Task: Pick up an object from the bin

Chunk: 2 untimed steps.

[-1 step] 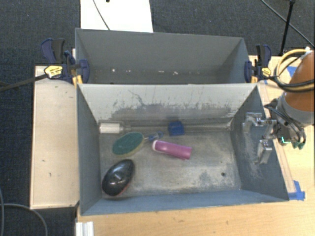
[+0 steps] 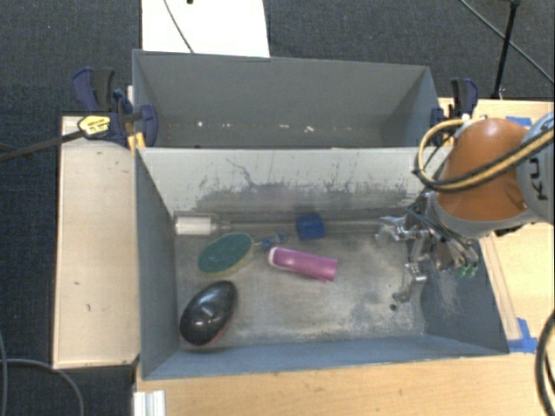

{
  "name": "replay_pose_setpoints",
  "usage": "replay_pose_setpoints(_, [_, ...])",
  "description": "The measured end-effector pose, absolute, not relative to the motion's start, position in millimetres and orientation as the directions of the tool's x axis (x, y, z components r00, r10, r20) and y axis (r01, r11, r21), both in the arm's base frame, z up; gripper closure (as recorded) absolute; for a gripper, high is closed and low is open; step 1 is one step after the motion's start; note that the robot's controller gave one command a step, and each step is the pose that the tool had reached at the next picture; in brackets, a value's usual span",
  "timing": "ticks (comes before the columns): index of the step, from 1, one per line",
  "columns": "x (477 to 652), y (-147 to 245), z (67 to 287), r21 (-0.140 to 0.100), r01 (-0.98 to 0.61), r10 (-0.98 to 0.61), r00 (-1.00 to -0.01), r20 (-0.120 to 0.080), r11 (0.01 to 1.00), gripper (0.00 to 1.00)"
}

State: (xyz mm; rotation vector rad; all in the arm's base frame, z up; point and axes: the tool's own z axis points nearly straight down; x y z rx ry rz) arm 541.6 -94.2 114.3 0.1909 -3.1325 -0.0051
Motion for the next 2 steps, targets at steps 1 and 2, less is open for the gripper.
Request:
replay_pose_setpoints(1, [547.2, -3, 91, 0.005, -0.055, -0.055, -0.998, 0.001, 0.998, 0.00])
replay_pose_setpoints(2, [552.4, 36, 69, 0.003, -0.053, -0.053, -0.999, 0.005, 0.999, 0.00])
